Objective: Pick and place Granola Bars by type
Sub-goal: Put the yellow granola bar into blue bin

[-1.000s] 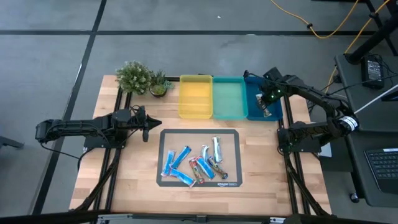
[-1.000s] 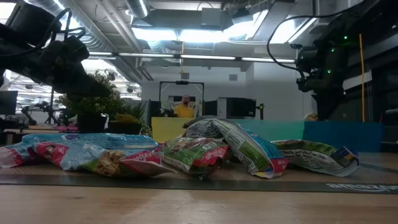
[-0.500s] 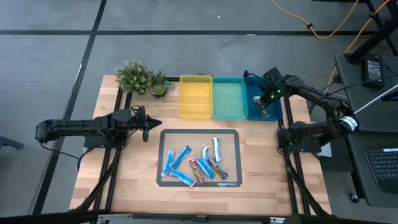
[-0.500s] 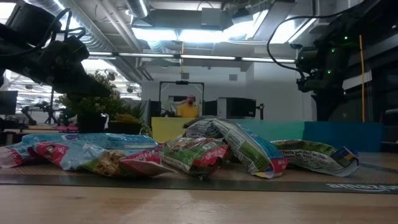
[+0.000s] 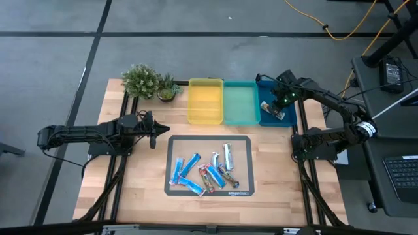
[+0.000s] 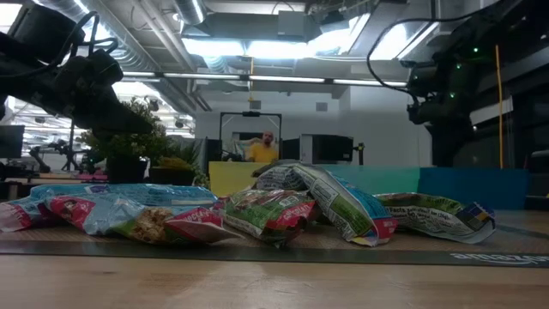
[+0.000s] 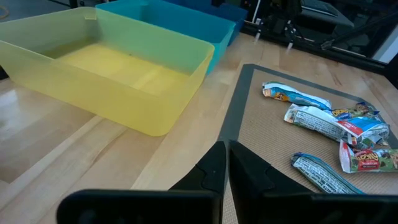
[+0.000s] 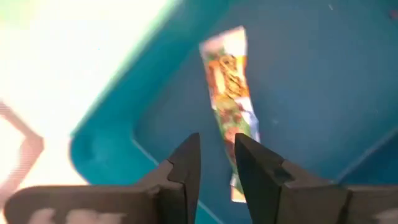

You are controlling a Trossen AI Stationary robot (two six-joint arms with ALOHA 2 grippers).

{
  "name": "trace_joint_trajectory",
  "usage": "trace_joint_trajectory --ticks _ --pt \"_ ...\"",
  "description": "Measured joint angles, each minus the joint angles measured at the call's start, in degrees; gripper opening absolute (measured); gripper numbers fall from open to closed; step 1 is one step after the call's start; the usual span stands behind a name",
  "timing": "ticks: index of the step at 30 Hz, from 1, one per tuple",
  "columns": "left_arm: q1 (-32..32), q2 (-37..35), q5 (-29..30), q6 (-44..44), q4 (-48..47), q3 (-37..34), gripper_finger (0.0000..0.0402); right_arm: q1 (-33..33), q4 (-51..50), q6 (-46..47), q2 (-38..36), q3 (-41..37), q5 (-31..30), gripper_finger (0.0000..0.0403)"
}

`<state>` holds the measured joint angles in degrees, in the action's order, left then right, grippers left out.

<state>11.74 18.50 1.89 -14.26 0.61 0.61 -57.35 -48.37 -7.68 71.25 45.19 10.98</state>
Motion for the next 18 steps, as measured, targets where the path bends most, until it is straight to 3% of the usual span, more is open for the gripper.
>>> trace_joint_trajectory --ticks 8,18 --pt "0.0 0.0 0.0 0.0 0.0 0.0 0.0013 8.8 -1.7 -5.3 -0.9 9.0 3.4 0.0104" --pt "0.0 0.0 0.0 0.0 0.0 0.0 0.0009 23.3 -4.4 -13.8 -0.9 23.5 2.7 0.0104"
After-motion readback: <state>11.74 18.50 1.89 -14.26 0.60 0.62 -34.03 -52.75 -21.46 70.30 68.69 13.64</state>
